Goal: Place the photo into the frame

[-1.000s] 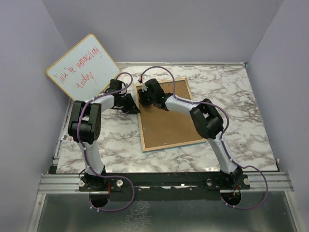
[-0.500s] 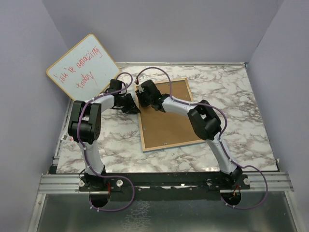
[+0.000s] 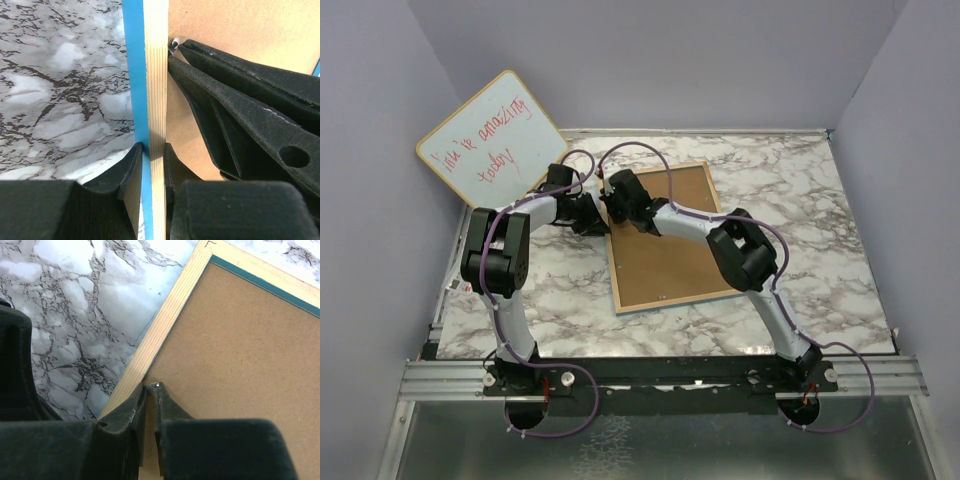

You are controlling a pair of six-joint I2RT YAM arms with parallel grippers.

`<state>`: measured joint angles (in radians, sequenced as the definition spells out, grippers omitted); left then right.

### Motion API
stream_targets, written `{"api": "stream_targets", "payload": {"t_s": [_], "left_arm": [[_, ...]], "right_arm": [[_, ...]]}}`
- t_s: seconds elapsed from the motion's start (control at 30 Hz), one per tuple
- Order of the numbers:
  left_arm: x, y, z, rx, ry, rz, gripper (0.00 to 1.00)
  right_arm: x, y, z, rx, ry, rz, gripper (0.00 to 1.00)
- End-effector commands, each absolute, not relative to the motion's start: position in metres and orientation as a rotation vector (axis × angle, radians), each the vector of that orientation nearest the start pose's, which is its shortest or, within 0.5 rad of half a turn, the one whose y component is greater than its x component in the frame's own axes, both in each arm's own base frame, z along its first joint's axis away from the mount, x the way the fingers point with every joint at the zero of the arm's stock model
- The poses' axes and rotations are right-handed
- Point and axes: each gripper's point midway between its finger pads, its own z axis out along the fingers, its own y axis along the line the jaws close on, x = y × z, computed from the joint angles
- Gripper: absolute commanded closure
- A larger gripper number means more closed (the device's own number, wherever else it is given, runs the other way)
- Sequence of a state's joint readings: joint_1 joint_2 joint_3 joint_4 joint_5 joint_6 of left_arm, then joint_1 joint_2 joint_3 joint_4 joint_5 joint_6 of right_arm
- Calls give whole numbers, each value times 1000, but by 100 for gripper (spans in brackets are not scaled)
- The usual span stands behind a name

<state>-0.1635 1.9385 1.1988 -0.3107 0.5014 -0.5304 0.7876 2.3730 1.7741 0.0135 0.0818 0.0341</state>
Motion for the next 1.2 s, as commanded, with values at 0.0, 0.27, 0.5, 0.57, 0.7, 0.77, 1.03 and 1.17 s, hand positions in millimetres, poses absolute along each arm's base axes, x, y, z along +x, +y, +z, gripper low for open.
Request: {"api": "stream_targets", "payload": {"t_s": [0.0, 0.27, 0.5, 0.57, 0.7, 0.77, 1.03, 1.17], "left_arm": [[373, -147, -21, -356, 2808, -687, 98], [372, -147, -21, -358, 2809, -689, 98], [373, -148, -19, -360, 2807, -693, 98], [374, -149, -19, -362, 2804, -699, 98], [376, -149, -16, -366, 2797, -705, 98], [376, -149, -16, -371, 2795, -706, 98], [376, -147, -17, -385, 2793, -704, 98], [374, -145, -17, -384, 2795, -702, 98]], "right_arm": [[409, 406, -68, -876, 2317, 258, 91], [423, 405, -63, -665, 2366, 205, 95], [431, 433, -4, -483, 2318, 401, 87], [429, 442, 23, -439, 2297, 497, 82], [427, 447, 60, -339, 2274, 634, 72], [430, 443, 70, -276, 2279, 652, 68], [422, 444, 47, -142, 2422, 772, 81], [425, 437, 28, -84, 2471, 729, 84]]}}
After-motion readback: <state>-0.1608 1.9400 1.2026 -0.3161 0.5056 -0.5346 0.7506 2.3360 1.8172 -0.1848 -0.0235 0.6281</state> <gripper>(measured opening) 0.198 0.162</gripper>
